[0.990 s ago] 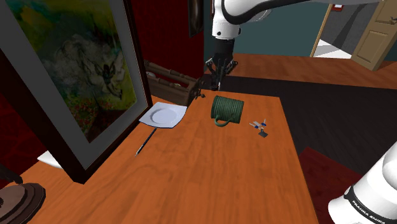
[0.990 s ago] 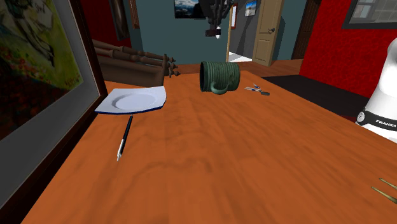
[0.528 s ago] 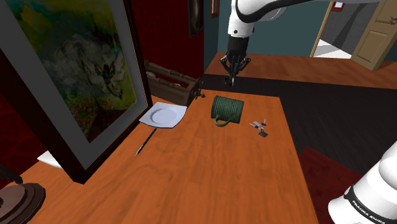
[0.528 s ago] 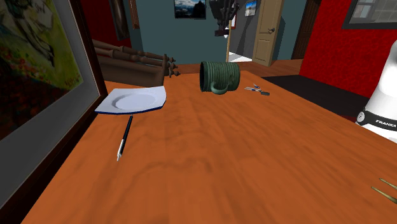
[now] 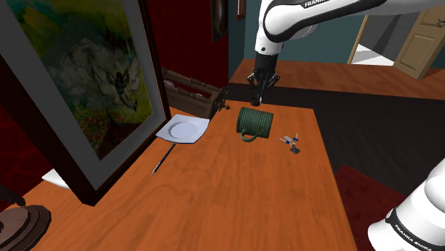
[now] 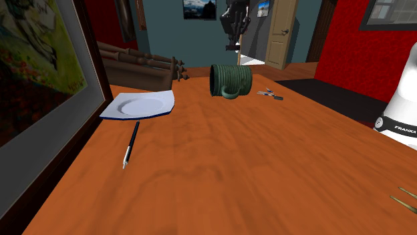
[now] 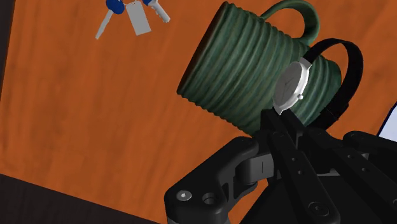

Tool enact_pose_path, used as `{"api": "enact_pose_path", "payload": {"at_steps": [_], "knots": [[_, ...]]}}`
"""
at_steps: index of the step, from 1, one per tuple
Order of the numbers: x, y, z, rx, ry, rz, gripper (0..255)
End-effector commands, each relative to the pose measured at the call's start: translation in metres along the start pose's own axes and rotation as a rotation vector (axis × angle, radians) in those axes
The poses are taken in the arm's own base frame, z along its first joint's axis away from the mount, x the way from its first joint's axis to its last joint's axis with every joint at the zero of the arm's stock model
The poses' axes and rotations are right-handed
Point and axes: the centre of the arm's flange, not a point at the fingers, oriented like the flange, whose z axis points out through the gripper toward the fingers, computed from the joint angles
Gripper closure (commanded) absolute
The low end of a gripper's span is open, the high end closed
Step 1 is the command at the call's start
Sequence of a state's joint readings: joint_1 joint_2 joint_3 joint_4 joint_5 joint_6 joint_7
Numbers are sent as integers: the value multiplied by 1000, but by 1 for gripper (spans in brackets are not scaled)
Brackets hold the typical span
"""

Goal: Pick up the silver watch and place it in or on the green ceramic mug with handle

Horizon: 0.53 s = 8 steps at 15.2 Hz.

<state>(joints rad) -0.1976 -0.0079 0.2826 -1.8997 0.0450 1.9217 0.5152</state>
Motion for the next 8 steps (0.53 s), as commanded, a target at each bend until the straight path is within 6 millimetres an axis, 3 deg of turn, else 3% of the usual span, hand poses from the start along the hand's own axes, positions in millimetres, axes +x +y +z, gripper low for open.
{"api": "enact_pose_path", "payload": {"at_steps": [1,6,8], "knots": [[0,1,12,0,0,0,255],[0,2,39,0,0,0,255],[0,2,39,0,0,0,255]]}}
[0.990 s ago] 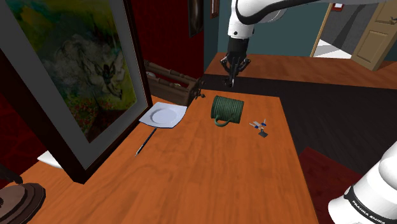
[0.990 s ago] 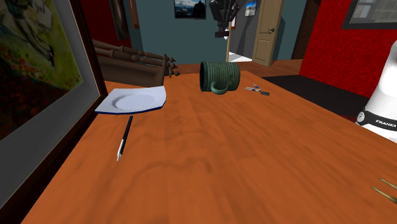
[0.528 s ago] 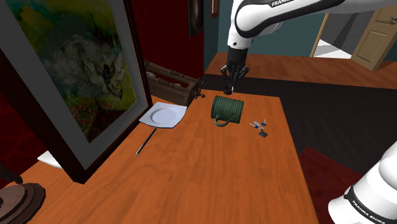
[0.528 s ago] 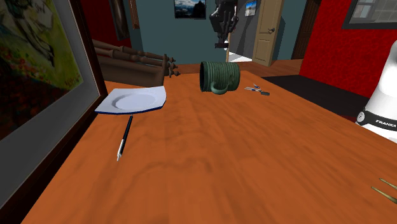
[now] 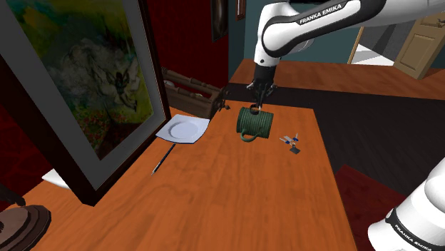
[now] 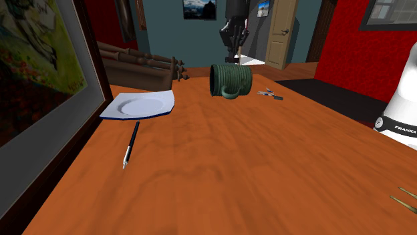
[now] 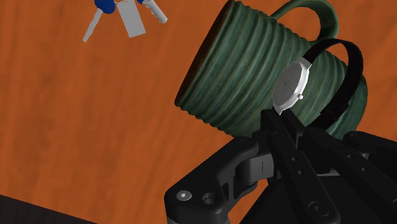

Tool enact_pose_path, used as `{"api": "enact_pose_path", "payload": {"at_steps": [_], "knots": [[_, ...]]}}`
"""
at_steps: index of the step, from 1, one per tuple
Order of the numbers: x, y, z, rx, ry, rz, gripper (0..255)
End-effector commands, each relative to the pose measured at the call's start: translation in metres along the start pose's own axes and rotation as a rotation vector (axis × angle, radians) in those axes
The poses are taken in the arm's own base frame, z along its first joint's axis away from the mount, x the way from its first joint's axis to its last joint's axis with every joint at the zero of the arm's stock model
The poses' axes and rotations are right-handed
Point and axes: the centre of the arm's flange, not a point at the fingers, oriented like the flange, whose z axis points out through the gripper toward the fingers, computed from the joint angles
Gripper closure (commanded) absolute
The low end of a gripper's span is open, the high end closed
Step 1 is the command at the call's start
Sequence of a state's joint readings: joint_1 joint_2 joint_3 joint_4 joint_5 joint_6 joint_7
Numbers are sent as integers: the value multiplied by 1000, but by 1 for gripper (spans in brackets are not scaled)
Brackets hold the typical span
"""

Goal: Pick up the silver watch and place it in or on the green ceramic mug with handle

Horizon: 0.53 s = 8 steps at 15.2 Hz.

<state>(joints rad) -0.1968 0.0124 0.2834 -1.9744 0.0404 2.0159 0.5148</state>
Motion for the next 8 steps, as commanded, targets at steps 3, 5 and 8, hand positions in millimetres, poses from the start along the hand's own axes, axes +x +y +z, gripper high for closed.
{"api": "enact_pose_path", "payload": {"at_steps": [3,5,8], "knots": [[0,0,1,0,0,0,255],[0,0,1,0,0,0,255],[0,0,1,0,0,0,0]]}}
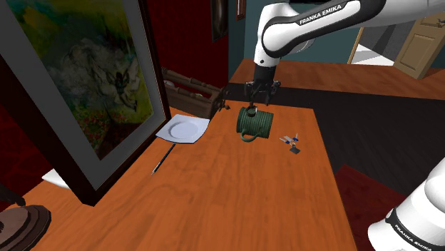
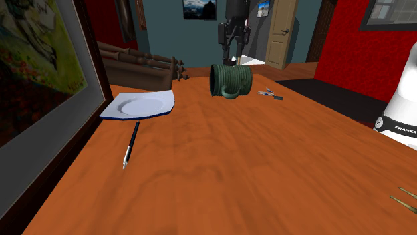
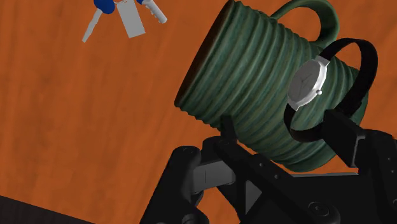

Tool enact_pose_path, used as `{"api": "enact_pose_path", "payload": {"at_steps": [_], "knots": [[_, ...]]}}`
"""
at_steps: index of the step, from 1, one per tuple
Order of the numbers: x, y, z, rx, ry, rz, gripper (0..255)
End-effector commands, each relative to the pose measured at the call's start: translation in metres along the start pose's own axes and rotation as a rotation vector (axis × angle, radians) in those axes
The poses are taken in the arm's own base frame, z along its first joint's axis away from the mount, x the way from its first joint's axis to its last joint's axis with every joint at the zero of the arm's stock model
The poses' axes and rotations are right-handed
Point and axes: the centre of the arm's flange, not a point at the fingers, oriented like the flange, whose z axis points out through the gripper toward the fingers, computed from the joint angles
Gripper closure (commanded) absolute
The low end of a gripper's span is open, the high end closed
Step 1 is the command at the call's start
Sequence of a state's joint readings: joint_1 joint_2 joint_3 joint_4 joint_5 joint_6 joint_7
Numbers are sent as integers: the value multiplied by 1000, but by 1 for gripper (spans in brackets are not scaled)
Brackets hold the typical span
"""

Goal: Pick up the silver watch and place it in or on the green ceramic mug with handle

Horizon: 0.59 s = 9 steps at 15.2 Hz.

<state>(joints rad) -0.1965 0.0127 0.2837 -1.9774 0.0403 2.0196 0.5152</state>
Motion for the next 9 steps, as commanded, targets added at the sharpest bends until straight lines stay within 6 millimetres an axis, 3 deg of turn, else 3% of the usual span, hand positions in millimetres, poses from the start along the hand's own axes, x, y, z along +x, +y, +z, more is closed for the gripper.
{"api": "enact_pose_path", "payload": {"at_steps": [1,4,8,9], "knots": [[0,0,0,0,0,0,0],[0,0,0,0,0,0,0],[0,0,-50,0,0,0,0],[0,0,-50,0,0,0,0]]}}
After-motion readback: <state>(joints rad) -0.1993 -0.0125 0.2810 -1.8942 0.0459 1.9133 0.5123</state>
